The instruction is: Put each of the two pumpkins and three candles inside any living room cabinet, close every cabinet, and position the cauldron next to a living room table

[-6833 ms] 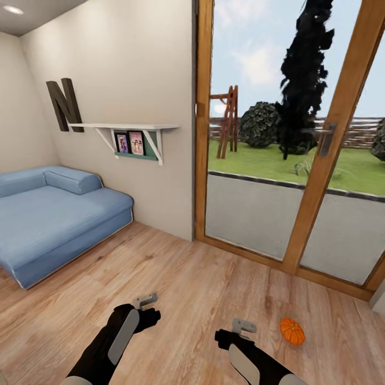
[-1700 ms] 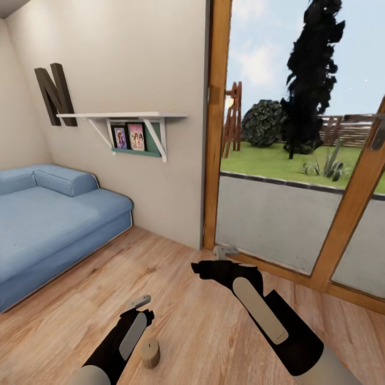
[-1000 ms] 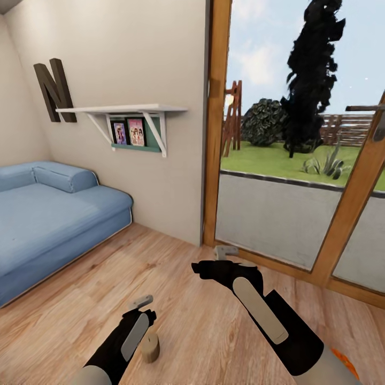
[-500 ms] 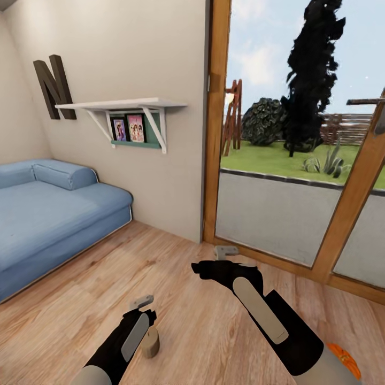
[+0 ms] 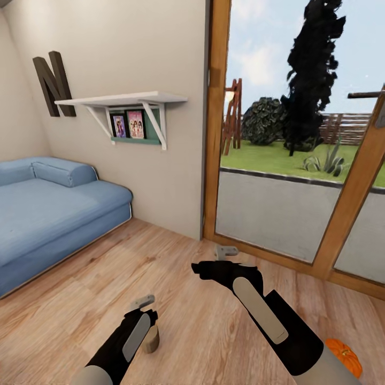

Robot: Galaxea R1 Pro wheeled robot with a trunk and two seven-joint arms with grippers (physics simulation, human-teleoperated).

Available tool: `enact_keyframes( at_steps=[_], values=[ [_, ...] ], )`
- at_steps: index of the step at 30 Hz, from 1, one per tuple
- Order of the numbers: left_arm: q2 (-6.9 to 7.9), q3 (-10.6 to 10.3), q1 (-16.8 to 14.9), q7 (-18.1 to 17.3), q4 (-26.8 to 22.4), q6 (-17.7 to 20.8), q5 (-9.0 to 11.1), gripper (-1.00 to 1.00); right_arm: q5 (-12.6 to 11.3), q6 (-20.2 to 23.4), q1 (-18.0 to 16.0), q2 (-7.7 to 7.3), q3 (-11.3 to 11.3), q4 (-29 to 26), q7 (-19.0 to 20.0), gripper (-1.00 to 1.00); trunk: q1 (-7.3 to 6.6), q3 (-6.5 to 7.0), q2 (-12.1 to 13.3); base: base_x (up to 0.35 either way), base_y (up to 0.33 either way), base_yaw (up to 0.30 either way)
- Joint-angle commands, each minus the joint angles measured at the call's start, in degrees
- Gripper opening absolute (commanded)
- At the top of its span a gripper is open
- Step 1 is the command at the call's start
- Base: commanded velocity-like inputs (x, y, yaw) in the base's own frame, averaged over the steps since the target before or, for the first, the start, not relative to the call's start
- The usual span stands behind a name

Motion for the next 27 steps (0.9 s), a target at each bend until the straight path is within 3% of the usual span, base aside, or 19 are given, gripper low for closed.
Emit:
enact_keyframes(
  at_steps=[1,24,27],
  values=[
    [-0.04,-0.2,0.0,0.5,-0.1,0.1,0.5,1.0,-0.6,0.0,-0.1,-0.04,0.1,-0.1,-0.6,1.0,0.21,-0.25,-0.4,0.0,0.0,0.0],
    [-0.09,-0.2,0.0,0.5,-0.1,0.3,0.5,1.0,-0.7,0.0,-0.1,-0.04,0.1,0.3,-0.5,1.0,5.26,-4.38,-9.7,0.0,0.0,0.0],
    [-0.12,-0.2,0.0,0.5,-0.1,0.3,0.5,1.0,-0.7,0.0,-0.1,-0.04,0.1,0.3,-0.5,1.0,5.34,-5.04,-9.7,0.0,0.0,0.0]
  ],
)
